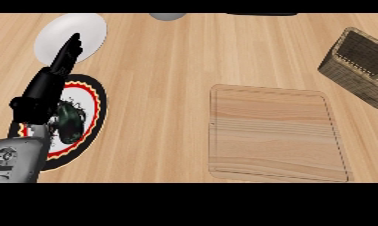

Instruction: Pick the cupcake from the cutting board and place it in the basket

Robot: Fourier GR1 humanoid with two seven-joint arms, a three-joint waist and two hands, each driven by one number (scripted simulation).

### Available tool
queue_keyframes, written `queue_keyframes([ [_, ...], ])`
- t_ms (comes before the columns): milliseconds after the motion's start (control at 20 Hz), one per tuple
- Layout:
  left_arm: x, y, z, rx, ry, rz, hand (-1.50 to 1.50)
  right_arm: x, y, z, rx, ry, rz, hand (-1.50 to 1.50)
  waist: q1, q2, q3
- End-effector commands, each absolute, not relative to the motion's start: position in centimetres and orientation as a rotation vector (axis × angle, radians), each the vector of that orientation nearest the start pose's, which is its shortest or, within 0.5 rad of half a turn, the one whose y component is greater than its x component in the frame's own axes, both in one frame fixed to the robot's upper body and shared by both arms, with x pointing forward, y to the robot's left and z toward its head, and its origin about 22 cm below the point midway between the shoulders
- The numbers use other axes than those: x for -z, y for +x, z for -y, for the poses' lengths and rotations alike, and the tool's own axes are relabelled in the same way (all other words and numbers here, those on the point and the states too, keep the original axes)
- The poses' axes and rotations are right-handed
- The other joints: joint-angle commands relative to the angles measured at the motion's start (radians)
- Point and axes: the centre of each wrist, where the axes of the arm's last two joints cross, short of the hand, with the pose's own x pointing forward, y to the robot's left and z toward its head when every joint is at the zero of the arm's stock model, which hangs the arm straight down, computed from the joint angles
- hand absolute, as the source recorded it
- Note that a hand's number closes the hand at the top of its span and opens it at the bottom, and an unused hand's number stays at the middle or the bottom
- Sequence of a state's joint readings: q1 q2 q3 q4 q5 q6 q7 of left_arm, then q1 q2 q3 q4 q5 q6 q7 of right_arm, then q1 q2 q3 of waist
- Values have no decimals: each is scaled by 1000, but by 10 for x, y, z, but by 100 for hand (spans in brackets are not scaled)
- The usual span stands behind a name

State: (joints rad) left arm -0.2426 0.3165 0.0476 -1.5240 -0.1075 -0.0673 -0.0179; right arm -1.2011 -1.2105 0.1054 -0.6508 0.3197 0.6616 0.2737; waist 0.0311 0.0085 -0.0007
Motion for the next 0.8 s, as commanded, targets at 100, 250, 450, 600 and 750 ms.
queue_keyframes([
  [100,-87,294,-278,376,268,1739,0,-389,348,468,-706,-915,1049,-150,-9,-5,1],
  [250,-69,287,-269,387,265,1743,0,-392,351,472,-638,-889,1103,-150,-2,-1,1],
  [450,-72,289,-294,389,271,1739,0,-415,329,489,-412,-828,1284,-150,-8,-4,1],
  [600,-81,296,-289,397,279,1742,0,-419,326,496,-169,-815,1355,-150,-1,0,1],
  [750,-83,299,-279,373,288,1738,0,-421,305,518,44,-852,1402,-150,-18,-2,2],
])
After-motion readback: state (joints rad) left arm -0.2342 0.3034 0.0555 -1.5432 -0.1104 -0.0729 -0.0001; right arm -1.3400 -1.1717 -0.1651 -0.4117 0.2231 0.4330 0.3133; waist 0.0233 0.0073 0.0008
